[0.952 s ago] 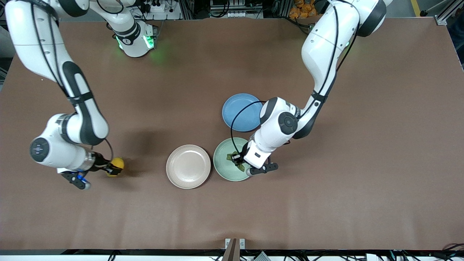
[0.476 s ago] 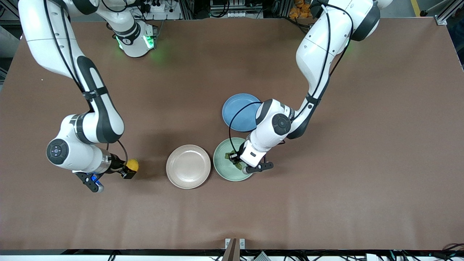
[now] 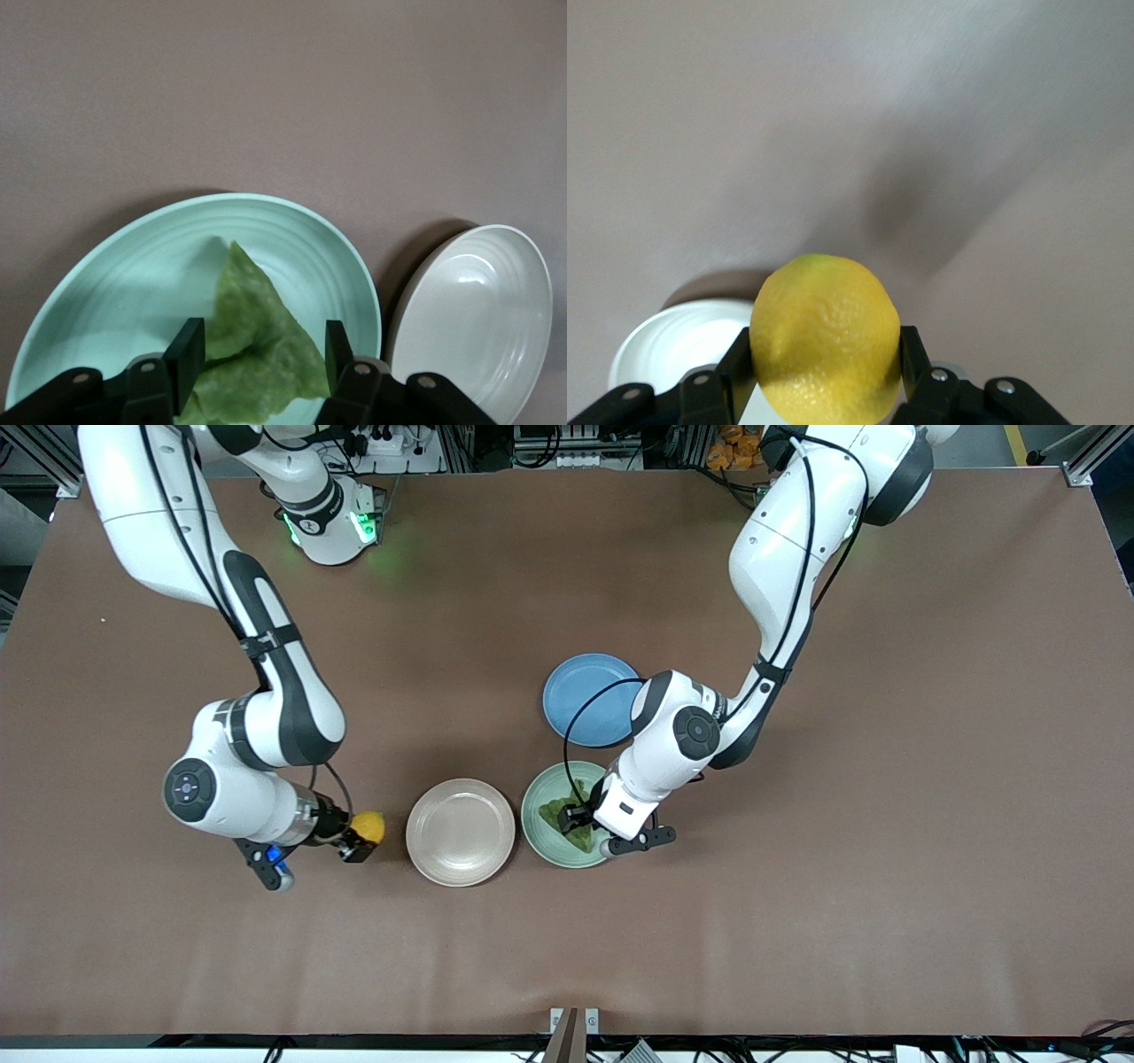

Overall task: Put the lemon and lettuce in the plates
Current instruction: 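Carry the lettuce to the green plate while the right gripper lifts the lemon, then release the lettuce on the green plate while the right gripper drops the lemon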

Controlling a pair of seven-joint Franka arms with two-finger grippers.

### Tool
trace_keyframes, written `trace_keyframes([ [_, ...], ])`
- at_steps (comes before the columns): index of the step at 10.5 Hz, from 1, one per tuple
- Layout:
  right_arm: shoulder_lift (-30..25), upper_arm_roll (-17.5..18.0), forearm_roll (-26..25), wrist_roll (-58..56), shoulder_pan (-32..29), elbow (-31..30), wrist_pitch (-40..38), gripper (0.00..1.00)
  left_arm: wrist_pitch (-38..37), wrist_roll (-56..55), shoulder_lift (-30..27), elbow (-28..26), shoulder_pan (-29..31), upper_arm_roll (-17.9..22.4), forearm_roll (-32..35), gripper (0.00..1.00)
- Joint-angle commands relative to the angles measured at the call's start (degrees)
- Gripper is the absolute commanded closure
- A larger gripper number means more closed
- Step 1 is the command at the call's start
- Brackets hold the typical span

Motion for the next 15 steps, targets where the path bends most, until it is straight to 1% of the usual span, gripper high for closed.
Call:
trace_keyframes([
  [1, 1.87, -0.21, 2.94, 5.26, 2.44, 3.12, 2.41, 0.84, -8.03, 0.60, -1.88, 0.25, 1.45, 0.44, -0.92, 0.37],
  [2, 2.57, -0.21, 3.64, 8.51, 4.10, 3.30, 5.57, 0.84, -11.38, 1.21, -2.23, 0.42, 1.88, 0.35, -0.92, 0.37],
  [3, 3.36, -0.21, 4.25, 10.98, 5.25, 3.73, 8.12, 0.84, -13.16, 1.31, -3.02, 0.42, 2.93, 0.35, -0.92, 0.37],
  [6, 5.48, -0.21, 4.35, 16.26, 8.59, 4.09, 13.75, 0.84, -19.92, 3.14, -4.43, 0.51, 4.95, 0.35, -0.92, 0.37],
  [7, 5.92, -0.21, 4.35, 17.32, 9.21, 4.09, 14.64, 0.84, -23.16, 3.76, -5.39, 0.43, 5.92, 0.87, -0.84, 0.37],
  [8, 6.01, -0.21, 4.26, 17.24, 9.31, 4.09, 14.65, 0.81, -25.46, 5.16, -6.97, 0.42, 6.45, 1.22, 0.03, 0.36],
  [9, 6.01, -0.21, 4.17, 17.24, 9.48, 4.00, 14.74, 0.70, -28.26, 6.05, -7.51, 0.42, 7.24, 1.14, 2.13, 0.35],
  [10, 6.18, -0.30, 3.82, 17.33, 10.35, 4.00, 15.09, 0.12, -29.86, 6.05, -8.38, 0.34, 8.12, 1.23, 4.07, 0.33],
  [11, 6.27, -0.65, 3.56, 17.24, 11.40, 3.83, 15.79, 0.00, -30.74, 6.14, -9.17, 0.16, 9.26, 1.14, 5.65, 0.28],
  [12, 6.27, -0.65, 3.55, 17.24, 11.42, 3.74, 15.88, 0.00, -32.41, 6.32, -9.44, 0.07, 9.97, 1.23, 7.32, 0.22],
  [14, 6.19, -0.83, 3.03, 16.89, 10.89, 3.47, 15.53, 0.00, -35.74, 8.68, -10.23, -0.10, 12.42, 1.23, 11.71, 0.18],
  [15, 5.84, -0.83, 1.98, 16.63, 10.54, 3.39, 15.01, 0.00, -37.15, 11.13, -10.76, -0.10, 14.70, 1.23, 12.86, 0.08],
])
